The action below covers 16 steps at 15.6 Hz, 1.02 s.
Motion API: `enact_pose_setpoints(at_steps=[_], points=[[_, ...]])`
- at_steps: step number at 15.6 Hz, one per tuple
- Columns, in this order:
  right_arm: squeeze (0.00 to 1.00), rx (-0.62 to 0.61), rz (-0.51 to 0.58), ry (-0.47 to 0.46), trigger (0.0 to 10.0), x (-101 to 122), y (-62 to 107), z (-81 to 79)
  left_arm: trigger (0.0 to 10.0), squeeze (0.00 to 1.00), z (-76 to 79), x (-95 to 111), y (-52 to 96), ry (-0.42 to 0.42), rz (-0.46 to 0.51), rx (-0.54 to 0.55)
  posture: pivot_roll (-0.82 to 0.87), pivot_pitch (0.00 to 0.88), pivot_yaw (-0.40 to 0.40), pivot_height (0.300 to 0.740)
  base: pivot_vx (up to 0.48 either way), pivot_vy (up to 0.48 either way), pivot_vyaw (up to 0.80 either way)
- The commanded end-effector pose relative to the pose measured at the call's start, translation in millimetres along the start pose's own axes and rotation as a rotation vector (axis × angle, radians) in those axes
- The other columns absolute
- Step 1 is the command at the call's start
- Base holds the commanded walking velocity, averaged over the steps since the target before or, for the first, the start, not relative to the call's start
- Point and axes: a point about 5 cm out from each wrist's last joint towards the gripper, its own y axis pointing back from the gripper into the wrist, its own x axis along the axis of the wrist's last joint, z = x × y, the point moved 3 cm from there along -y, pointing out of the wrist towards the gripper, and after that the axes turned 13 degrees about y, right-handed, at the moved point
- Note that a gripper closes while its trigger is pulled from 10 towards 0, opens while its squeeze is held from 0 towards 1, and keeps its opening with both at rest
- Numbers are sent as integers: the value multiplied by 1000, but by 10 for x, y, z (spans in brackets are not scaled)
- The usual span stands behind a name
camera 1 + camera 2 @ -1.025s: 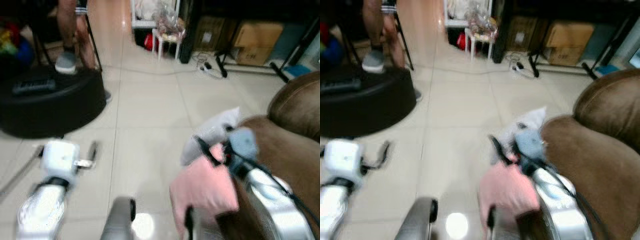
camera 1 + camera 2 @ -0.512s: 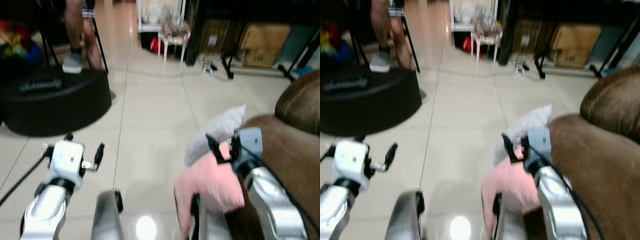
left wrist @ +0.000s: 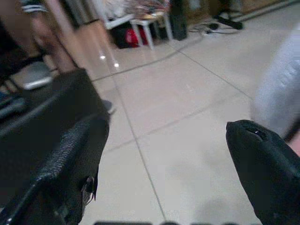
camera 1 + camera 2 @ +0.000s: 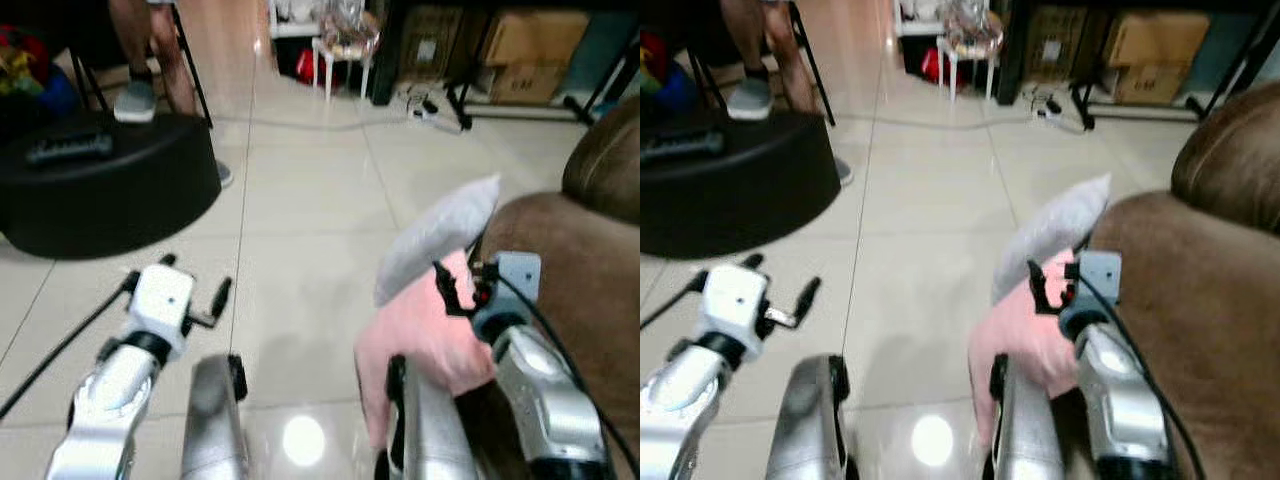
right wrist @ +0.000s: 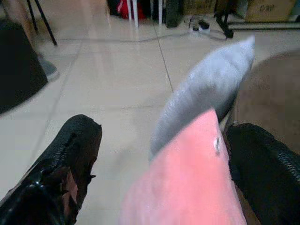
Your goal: Move the pillow to the sofa from floor
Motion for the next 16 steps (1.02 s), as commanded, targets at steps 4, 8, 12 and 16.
enact_pose_setpoints(at_steps=[4,8,12,16], points=[[1000,-10,-184,111,10000,-356,-200,175,10000,671,189,47,-38,24,-23,-208,-26,109,32,438,0,0,0],[0,-15,-327,162,10000,-546,-391,232,10000,671,365,5,139,55,-109,-432,-4,171,47,438,0,0,0],[0,-29,-391,253,10000,-645,-479,197,10000,663,354,-8,208,53,-139,-450,20,195,42,438,0,0,0],[0,-24,-347,232,0,-580,-547,152,10000,663,390,0,310,60,-169,-501,26,191,40,438,0,0,0]])
